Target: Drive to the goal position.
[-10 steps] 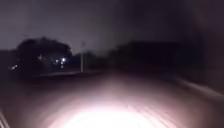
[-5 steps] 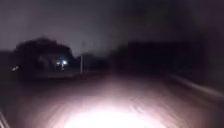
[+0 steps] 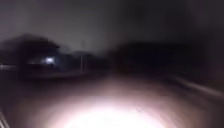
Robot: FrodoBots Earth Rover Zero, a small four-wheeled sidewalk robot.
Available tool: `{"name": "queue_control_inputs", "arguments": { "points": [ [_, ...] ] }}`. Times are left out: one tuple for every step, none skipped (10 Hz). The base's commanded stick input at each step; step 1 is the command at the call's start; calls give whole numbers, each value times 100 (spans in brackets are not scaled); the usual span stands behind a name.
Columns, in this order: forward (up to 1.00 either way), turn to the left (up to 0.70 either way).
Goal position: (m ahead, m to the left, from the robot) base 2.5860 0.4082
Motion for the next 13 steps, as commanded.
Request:
{"name": "queue_control_inputs", "arguments": {
  "points": [
    [70, 0],
    [70, 0],
    [70, 0],
    [70, 0],
    [70, 0],
    [70, 0],
    [70, 0],
    [70, 0],
    [70, 0],
    [70, 0],
    [70, 0],
    [70, 0],
    [70, 0]
  ]
}}
